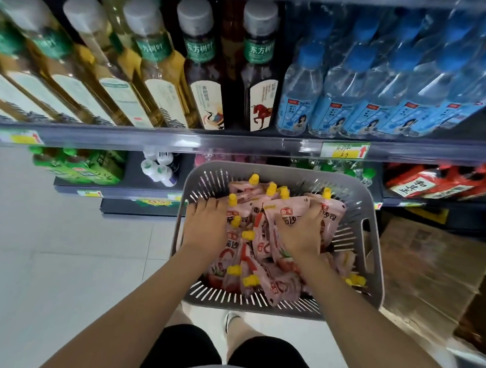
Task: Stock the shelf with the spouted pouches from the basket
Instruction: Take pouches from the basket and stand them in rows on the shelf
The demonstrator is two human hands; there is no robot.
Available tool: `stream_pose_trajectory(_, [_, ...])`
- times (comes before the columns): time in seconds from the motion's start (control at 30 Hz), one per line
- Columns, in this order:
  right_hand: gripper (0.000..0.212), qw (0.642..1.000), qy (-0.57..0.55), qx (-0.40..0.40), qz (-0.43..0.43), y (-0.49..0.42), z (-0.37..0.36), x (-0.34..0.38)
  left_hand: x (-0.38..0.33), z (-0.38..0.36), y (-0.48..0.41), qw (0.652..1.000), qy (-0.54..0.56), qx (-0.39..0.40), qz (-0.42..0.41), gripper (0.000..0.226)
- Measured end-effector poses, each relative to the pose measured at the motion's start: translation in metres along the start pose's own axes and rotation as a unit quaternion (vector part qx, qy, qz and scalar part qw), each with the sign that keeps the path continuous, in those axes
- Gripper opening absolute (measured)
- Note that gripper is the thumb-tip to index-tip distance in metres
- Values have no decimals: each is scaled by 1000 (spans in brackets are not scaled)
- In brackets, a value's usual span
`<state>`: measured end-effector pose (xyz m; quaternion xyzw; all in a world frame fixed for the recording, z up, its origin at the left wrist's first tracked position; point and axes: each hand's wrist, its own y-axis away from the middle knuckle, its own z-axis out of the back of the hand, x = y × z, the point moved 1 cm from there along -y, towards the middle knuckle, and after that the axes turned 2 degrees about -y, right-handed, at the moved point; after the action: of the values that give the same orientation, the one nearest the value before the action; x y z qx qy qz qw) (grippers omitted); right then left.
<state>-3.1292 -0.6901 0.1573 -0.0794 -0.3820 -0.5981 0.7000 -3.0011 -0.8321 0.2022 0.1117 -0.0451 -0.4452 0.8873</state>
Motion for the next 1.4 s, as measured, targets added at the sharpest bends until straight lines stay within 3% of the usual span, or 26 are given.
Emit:
stream_pose_trajectory(0.13, [124,986,157,49,0,18,-12,-21,-5,-7,-11,1000,-6,15,14,38])
stream_pose_trajectory(0.27, [122,980,198,27,22,20,-16,-20,0,-1,-23,1000,1,22,-18,28])
stream_pose_trajectory(0.47, [132,987,137,64,-48,9,-12,-12,7,49,11,988,85,-67,-106,9])
stream_pose_trajectory(0.57, [130,988,113,73,-75,5,-10,-11,18,89,35,965,145,-157,-153,11])
stream_pose_trajectory(0.73, [127,991,85,71,-77,2,-4,-8,27,135,31,913,312,-217,-146,16])
stream_pose_trajectory(0.8, [122,993,70,59,-68,4,1,-7,20,125,13,903,360,-181,-149,14])
stream_pose_trajectory(0.93, [108,996,-13,29,-84,5,15,-9,-7,58,-13,897,431,24,-93,15])
stream_pose_trajectory(1.03, [82,979,-173,29,-102,7,24,-11,-26,19,-22,912,405,-57,-17,27])
stream_pose_trajectory(1.13, [73,959,-257,42,-111,11,28,-11,-45,-4,-17,962,245,-107,49,52])
stream_pose_trajectory(1.27, [70,950,-283,67,-112,13,28,-11,-66,-30,3,991,119,-16,52,88])
stream_pose_trajectory(1.33, [76,947,-287,80,-119,13,29,-14,-65,-37,3,996,67,35,53,116])
stream_pose_trajectory(1.4, [81,933,-318,95,-139,14,29,-17,-59,-38,0,996,56,50,56,130])
